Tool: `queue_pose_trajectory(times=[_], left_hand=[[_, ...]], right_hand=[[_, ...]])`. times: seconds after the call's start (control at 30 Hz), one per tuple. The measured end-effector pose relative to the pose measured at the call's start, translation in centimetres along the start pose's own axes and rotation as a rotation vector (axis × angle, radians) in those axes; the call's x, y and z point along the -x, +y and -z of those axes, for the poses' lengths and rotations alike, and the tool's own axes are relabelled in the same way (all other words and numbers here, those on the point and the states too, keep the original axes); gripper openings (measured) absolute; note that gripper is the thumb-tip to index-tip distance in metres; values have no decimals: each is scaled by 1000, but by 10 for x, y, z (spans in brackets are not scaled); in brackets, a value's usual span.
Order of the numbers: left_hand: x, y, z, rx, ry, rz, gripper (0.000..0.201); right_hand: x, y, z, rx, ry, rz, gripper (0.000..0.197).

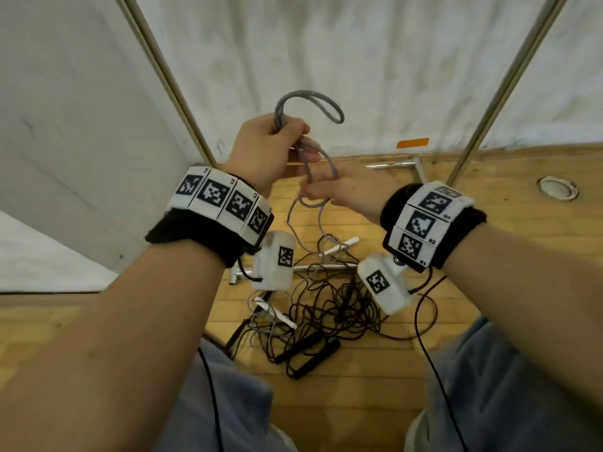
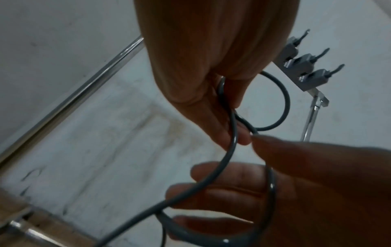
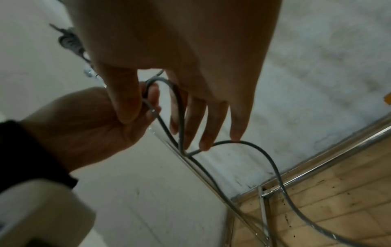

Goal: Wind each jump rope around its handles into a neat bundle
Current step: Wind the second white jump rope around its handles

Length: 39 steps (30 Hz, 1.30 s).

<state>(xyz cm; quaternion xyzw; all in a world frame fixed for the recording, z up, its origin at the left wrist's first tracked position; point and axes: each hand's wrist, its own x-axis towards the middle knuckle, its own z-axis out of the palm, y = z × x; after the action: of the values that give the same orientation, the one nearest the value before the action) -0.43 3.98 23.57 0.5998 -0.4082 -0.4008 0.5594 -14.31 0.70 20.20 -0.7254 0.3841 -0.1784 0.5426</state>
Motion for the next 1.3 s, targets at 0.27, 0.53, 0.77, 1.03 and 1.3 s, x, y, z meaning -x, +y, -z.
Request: queue_pose_trajectory(times=[0.27, 0.53, 0.77, 1.03, 1.3], left_hand=[[-12, -5, 4, 73, -7, 67, 19], [-7, -4, 4, -27, -192, 202, 21], [13, -25, -13, -557, -434, 75, 6], [21, -12, -10, -123, -181, 203, 41], [22, 29, 4, 481, -76, 169, 39]], right_hand=[[-7, 18, -6, 167, -36, 22, 26], [-10, -7, 17, -233, 172, 54, 36], [-3, -36, 38, -713, 263, 175, 34], [3, -32, 73, -728, 444, 94, 29], [25, 0, 6, -86, -299, -72, 26]])
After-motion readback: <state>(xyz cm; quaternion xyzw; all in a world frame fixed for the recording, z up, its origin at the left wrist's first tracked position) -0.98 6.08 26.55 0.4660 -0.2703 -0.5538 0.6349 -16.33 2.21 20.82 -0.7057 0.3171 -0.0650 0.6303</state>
